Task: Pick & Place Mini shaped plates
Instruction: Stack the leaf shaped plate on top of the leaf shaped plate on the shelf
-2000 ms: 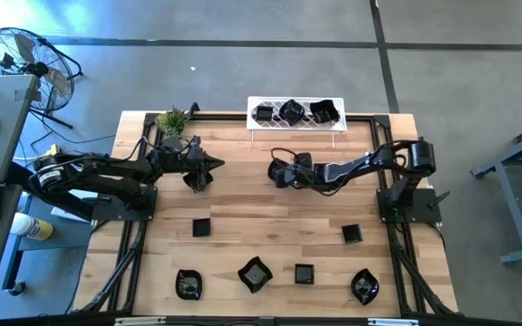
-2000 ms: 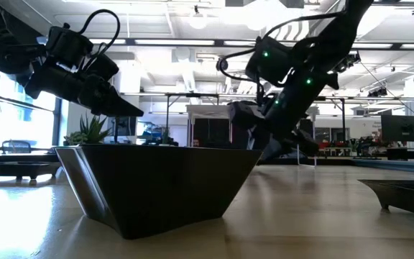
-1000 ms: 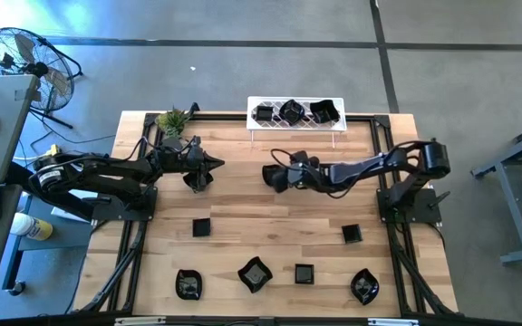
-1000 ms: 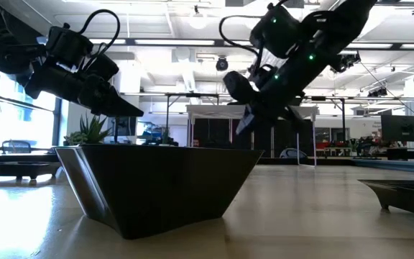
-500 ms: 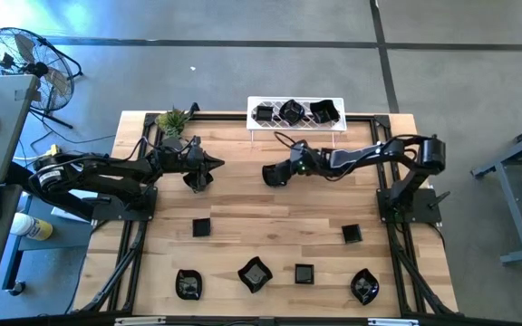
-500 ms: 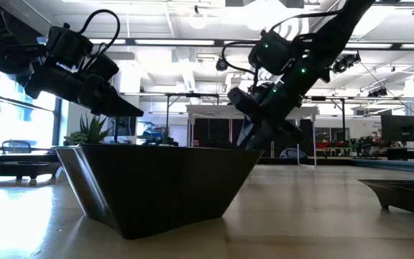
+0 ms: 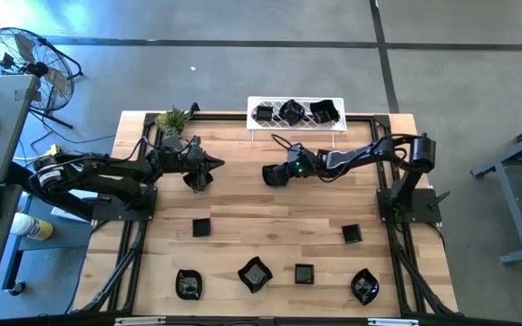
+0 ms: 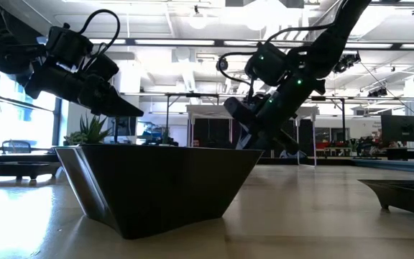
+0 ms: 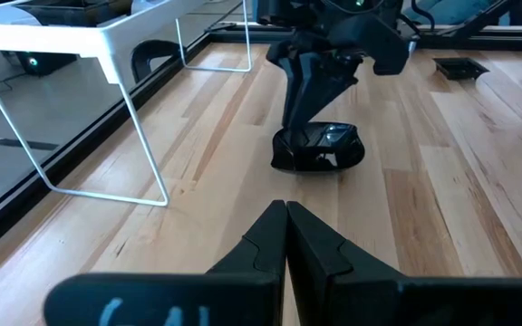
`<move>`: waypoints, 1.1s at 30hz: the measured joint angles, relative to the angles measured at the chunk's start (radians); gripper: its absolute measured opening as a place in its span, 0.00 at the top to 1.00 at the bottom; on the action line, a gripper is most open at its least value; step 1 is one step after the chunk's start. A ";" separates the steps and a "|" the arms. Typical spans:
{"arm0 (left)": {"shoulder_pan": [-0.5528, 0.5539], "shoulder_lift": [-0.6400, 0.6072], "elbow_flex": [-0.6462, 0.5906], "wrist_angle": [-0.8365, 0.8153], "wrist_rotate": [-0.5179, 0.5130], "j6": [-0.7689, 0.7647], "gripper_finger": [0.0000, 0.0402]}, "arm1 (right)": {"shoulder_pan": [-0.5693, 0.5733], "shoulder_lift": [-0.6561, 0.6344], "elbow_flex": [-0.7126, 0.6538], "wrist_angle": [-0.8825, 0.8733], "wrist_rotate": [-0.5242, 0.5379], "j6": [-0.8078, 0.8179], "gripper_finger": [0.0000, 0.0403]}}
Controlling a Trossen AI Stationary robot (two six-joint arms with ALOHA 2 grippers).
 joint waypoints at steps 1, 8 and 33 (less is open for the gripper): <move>0.000 0.000 0.000 0.000 0.000 0.000 0.99 | 0.000 0.000 0.000 0.000 -0.003 0.003 0.86; 0.000 0.000 0.000 0.000 0.000 0.000 0.99 | 0.000 0.000 0.000 -0.008 -0.041 0.006 0.92; 0.000 0.000 0.000 0.000 0.000 0.000 0.99 | 0.001 -0.066 0.000 -0.015 -0.090 0.026 0.99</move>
